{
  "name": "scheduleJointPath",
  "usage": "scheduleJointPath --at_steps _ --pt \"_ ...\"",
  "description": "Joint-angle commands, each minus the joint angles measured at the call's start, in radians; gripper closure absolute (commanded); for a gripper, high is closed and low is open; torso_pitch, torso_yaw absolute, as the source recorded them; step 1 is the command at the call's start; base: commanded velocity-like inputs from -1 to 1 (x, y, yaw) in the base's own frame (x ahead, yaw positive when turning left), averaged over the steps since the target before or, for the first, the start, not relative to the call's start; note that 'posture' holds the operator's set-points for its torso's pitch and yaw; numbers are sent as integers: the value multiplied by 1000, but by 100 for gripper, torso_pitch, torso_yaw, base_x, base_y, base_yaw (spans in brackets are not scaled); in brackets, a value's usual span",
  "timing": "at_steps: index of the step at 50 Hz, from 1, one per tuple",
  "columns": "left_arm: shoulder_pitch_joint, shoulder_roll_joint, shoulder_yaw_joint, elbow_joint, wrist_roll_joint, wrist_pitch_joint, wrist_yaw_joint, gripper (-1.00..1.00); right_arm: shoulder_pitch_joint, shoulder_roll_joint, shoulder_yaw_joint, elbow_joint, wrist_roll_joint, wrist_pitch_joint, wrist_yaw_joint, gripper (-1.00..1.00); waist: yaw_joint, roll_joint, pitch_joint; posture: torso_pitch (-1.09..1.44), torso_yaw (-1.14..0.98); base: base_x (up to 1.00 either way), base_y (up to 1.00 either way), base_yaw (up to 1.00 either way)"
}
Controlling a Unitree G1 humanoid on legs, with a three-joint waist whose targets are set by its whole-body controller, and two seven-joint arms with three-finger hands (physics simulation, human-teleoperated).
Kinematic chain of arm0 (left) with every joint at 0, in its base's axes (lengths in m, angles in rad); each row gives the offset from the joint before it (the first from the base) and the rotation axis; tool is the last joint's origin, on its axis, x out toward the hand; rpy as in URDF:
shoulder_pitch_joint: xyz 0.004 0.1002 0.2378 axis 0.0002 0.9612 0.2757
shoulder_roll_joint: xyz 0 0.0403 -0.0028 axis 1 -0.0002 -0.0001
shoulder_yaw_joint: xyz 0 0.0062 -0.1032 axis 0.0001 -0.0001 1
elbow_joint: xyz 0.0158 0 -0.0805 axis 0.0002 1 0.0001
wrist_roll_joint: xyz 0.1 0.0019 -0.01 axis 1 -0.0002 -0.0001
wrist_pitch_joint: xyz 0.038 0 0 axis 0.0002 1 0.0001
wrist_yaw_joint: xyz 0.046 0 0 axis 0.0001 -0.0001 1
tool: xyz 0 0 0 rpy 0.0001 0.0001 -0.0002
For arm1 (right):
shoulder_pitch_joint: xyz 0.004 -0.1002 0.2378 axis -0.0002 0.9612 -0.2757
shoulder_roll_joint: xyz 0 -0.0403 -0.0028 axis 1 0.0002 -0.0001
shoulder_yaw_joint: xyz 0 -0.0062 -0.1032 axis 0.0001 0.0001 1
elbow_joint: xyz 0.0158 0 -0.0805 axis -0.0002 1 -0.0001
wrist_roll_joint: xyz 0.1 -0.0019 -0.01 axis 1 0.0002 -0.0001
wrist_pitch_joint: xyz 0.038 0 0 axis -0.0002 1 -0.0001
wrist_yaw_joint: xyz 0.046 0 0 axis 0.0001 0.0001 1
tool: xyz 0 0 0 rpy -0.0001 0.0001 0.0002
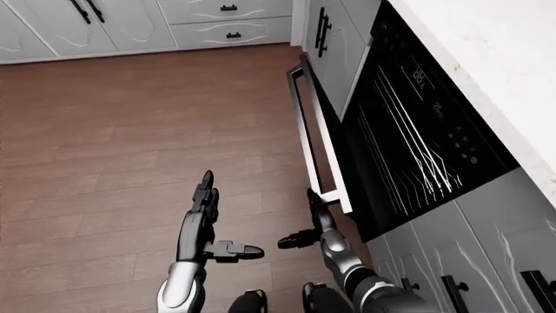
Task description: Close the dishwasher door
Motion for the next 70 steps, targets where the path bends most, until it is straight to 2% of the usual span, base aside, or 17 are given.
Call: scheduleJointPath --at_steps 1,35,61,70 --pt "-9 2 2 -41 -3 -28 0 -100 -21 -11 -8 -26 6 -17 -33 -100 -3 2 -29 43 0 0 0 0" --pt "-10 2 3 -45 -5 -24 0 -100 -26 -34 2 -27 -49 32 -197 -100 3 12 -30 43 0 0 0 0" --pt "-6 1 -2 -52 -5 -20 0 -100 -32 -48 -1 -30 -57 31 -263 -100 10 16 -26 43 0 0 0 0" --pt "-11 2 -1 -45 -7 -20 -2 -100 -41 -53 -1 -30 -62 52 -316 -100 12 16 -23 43 0 0 0 0"
